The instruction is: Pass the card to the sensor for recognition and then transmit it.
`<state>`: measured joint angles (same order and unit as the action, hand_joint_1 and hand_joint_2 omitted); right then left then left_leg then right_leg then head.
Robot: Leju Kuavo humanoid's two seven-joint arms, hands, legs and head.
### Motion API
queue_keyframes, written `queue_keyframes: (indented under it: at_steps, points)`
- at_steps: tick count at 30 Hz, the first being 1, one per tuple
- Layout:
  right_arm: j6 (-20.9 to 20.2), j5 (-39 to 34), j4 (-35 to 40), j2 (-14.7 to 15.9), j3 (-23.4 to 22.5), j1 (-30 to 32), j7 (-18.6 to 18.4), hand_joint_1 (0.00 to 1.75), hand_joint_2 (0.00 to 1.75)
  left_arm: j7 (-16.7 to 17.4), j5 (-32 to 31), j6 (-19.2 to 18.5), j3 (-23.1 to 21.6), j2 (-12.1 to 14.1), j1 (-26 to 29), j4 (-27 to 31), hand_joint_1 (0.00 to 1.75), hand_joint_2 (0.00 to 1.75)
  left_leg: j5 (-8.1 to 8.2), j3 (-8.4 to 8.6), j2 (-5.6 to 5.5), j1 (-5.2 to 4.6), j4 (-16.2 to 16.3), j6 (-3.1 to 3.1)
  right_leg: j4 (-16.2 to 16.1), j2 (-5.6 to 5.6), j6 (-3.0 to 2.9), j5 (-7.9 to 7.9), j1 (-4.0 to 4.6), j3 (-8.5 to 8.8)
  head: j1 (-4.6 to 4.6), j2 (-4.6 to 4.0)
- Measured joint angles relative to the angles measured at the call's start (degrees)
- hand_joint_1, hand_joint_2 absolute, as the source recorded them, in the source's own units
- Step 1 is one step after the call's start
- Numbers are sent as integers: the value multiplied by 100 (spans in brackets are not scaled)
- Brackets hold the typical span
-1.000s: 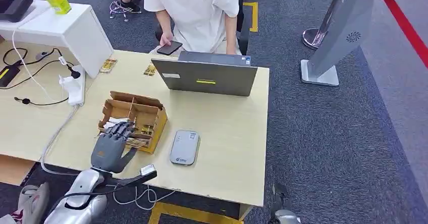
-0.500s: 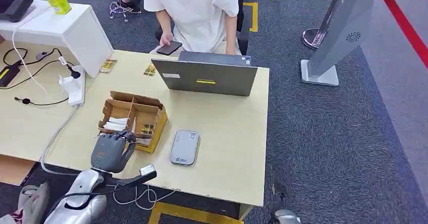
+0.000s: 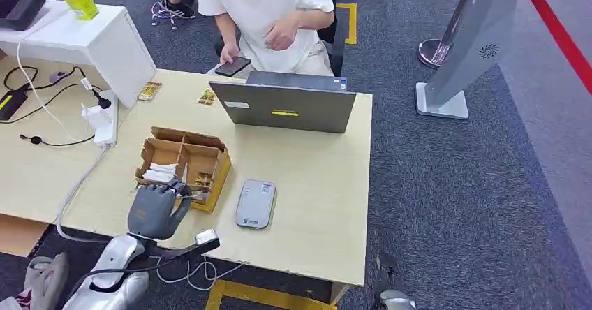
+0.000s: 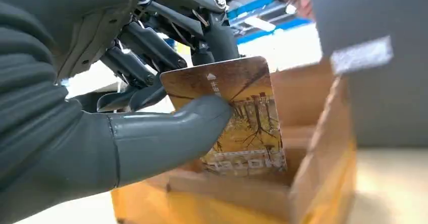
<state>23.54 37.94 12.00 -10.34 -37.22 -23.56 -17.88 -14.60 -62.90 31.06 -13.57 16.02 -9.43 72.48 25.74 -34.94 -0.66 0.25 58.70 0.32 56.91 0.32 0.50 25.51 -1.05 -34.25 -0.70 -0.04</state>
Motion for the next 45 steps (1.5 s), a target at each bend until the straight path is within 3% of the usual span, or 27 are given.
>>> queue_keyframes:
  at_steps: [13, 20, 23, 25, 28, 33, 39, 45]
  points:
    - [0, -17, 0, 0, 0, 3, 15, 0, 0, -122, 70, 37, -76, 81, 226, 668, 175, 175, 0, 1, 0, 1, 0, 0, 1, 0, 1, 0, 0, 0, 0, 0]
    - [0, -77, 0, 44, -4, 52, 125, 0, 0, -522, 413, 227, -402, 240, 551, 1813, 175, 175, 1, -1, -2, -1, 1, 0, -4, -1, 2, 2, -1, -5, 0, 0]
    - [2, 0, 0, 55, -4, 56, 98, 0, 0, -408, 478, 122, -636, 137, 176, 2071, 175, 175, -3, -3, -11, -1, 2, 5, -5, -13, 5, 1, -1, -3, 2, 0]
    - [2, 81, 0, 52, 7, 45, 87, 0, 0, -49, 270, -136, -791, -68, -378, 2030, 175, 175, -10, -3, -24, -2, 3, 11, -7, -25, 10, -5, -1, -3, 0, 0]
    - [2, 262, -2, -15, 63, -35, 13, 0, 0, 626, -346, -345, -1048, -604, -1590, 1324, 175, 175, -41, -19, -42, -3, 3, 10, -7, -43, 10, -32, -2, -6, 2, 0]
    - [-66, 391, -7, -267, 181, -224, -114, 0, 0, 1203, -1203, -157, -1390, -1730, -3579, -708, 175, 175, -62, -25, -34, -7, 6, 18, -7, -30, 17, -66, -5, -11, 4, 0]
    - [-4, 417, -9, -380, 197, -257, -232, 0, 0, 1651, -1638, -177, -1558, -2553, -4684, -2439, 175, 175, -55, -27, -17, -8, 8, 23, -8, -10, 18, -66, -5, -17, 4, 0]
    - [46, 435, -9, -426, 197, -264, -273, 0, 0, 1899, -1934, -190, -1661, -2983, -5073, -3530, 175, 175, -54, -26, 1, -6, 3, 21, -6, 5, 17, -64, -4, -25, 0, 0]
